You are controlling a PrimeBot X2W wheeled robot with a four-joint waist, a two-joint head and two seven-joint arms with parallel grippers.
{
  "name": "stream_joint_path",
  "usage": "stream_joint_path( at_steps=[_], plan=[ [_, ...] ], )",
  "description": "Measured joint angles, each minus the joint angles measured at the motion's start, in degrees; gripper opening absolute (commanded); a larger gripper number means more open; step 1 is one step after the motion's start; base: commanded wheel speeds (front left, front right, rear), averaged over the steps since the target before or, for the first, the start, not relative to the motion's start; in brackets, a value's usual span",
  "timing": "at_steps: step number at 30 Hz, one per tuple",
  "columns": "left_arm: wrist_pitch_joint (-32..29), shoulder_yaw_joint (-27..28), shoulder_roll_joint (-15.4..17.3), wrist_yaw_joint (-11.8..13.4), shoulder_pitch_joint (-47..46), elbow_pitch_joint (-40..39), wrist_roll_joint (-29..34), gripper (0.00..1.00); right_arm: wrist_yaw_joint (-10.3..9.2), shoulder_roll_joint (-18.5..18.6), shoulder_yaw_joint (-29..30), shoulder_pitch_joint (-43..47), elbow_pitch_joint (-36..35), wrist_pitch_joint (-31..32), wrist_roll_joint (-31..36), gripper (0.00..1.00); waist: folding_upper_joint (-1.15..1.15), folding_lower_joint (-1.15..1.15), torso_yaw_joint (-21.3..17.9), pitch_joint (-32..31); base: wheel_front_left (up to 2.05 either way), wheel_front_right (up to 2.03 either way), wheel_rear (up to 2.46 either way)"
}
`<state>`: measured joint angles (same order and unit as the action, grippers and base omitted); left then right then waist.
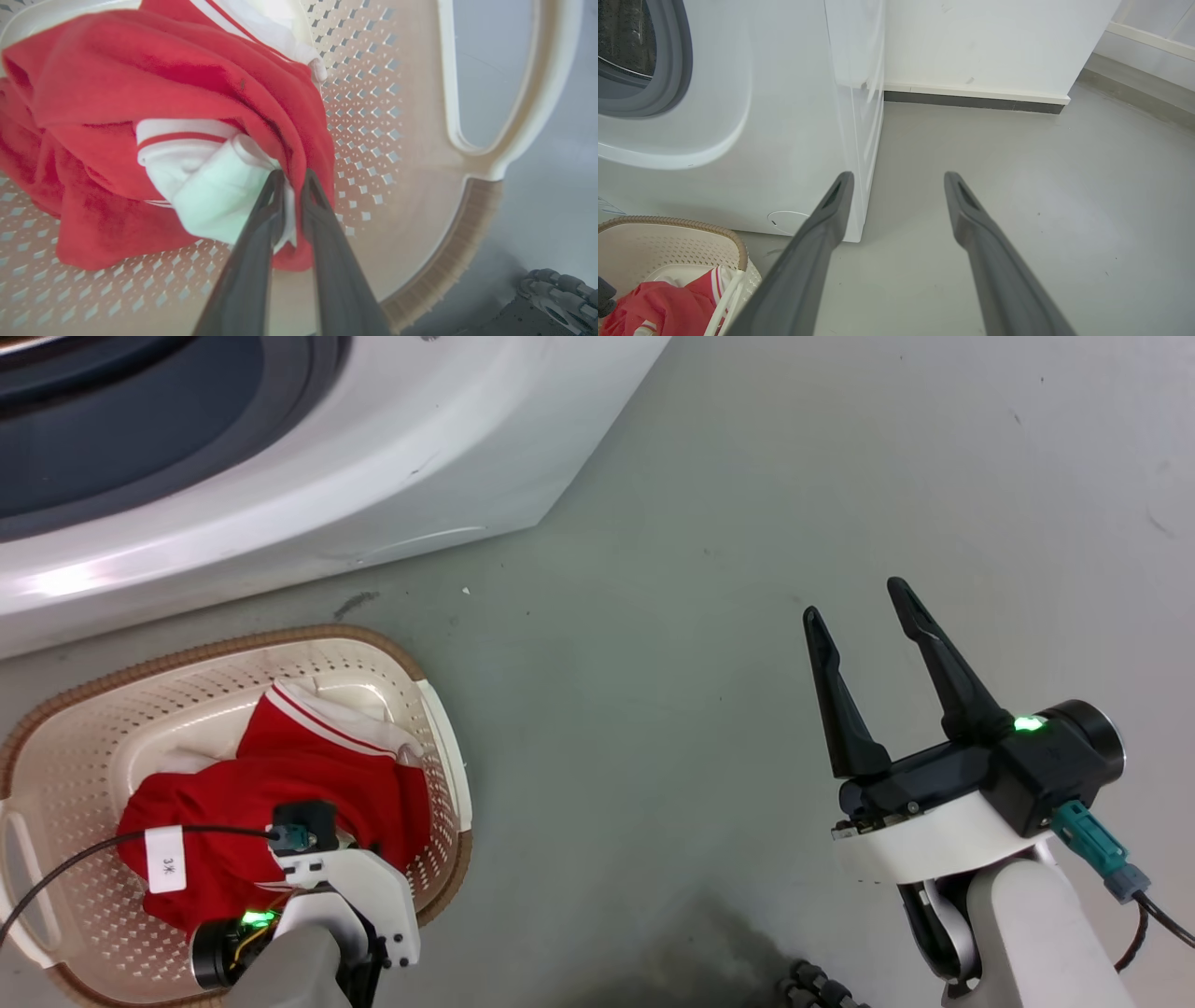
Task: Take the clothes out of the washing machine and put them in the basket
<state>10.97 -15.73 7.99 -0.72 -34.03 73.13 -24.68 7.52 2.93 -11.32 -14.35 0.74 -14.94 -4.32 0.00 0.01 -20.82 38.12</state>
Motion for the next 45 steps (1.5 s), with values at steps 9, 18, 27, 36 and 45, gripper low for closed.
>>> stream_joint_path(
  at_steps=[9, 18, 27, 36, 45],
  plan=[
    [0.88, -0.93, -1.78, -1.4, 4.39, 0.46, -0.71, 1.0, 0.0, -0.02, 0.14, 1.4, 1.89, -0.1, 1.1, 1.0, 0.0, 0.0, 1.25, -6.98, 0.0, 0.0, 0.0],
    [3.79, -2.0, -3.11, -3.96, 8.03, -1.07, -1.01, 1.0, 0.0, -0.02, 2.97, 5.51, 2.88, 1.44, 3.89, 1.0, 0.0, -0.01, 4.2, -18.29, 0.0, 0.0, 0.0],
    [4.1, 0.75, -1.66, -4.11, 12.9, -16.03, 0.91, 1.0, 0.0, -0.03, 6.19, 10.27, 0.9, 4.25, 5.48, 1.0, 0.0, -0.02, 9.2, -27.34, 0.0, 0.0, 0.0],
    [4.1, 6.14, -2.61, -3.08, 18.6, -36.5, 5.6, 1.0, 0.0, -0.02, 8.2, 13.6, -0.91, 6.37, 6.42, 1.0, 0.0, -0.02, 14.74, -33.31, 0.0, 0.0, 0.0],
    [4.1, 10.67, -2.56, -1.68, 22.79, -53.38, 11.31, 1.0, 0.0, -0.02, 9.12, 15.49, -1.93, 7.0, 6.36, 1.0, 0.0, -0.02, 17.77, -36.75, 0.0, 0.0, 0.0]
  ],
)
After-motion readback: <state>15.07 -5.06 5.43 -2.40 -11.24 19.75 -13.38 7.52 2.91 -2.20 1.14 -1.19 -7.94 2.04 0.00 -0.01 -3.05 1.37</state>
